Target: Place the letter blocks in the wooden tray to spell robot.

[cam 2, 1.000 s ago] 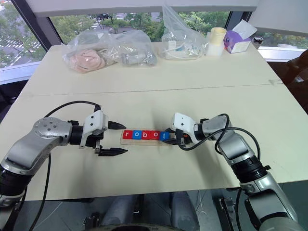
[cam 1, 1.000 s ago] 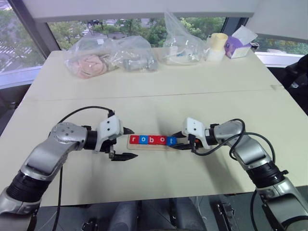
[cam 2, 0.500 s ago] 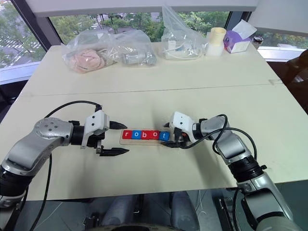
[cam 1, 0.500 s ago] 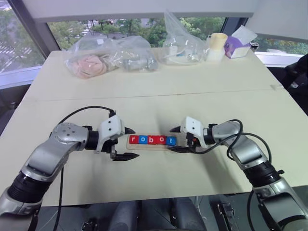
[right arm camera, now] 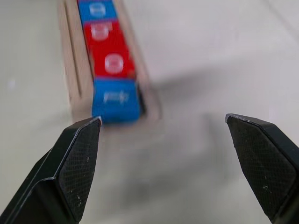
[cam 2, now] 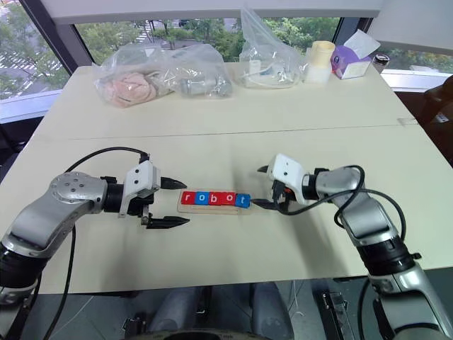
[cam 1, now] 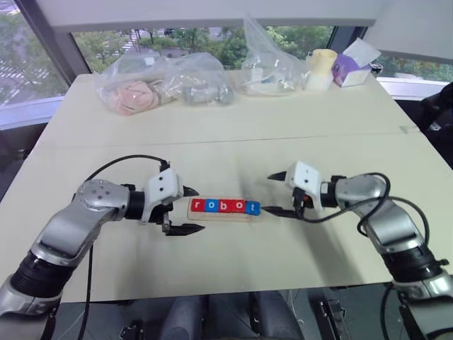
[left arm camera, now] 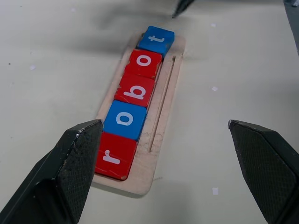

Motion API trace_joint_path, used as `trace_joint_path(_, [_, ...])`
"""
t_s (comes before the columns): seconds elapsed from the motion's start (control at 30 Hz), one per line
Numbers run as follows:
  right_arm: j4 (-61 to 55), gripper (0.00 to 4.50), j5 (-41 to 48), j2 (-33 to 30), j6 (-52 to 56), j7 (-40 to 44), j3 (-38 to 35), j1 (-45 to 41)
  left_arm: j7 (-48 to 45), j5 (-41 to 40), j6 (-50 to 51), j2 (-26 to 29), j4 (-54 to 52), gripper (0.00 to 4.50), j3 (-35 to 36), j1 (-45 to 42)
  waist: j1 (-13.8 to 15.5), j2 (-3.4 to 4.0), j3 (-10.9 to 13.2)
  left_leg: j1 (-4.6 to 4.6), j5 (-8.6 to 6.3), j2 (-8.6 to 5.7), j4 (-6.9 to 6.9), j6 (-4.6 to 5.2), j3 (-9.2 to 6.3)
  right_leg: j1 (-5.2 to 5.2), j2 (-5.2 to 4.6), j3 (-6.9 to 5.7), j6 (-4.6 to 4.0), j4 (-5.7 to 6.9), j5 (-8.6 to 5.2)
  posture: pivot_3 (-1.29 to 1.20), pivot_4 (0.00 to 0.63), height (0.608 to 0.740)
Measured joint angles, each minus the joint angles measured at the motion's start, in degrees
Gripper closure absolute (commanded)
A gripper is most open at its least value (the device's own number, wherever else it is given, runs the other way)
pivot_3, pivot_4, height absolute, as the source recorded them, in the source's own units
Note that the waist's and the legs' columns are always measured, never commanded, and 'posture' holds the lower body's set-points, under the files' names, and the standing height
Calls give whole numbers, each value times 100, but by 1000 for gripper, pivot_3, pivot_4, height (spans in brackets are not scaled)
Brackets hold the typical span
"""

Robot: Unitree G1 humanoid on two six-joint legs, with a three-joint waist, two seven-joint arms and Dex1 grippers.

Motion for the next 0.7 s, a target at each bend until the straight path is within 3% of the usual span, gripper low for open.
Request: trace_joint_path(0.7, [641, 128, -398, 492, -460, -505, 195, -300, -21, -3, 29, -66, -100, 0, -2, 38, 24, 0, 0, 1, 0, 1, 4, 0, -1, 4, 3, -1, 0, -1, 1, 0, 150, 740])
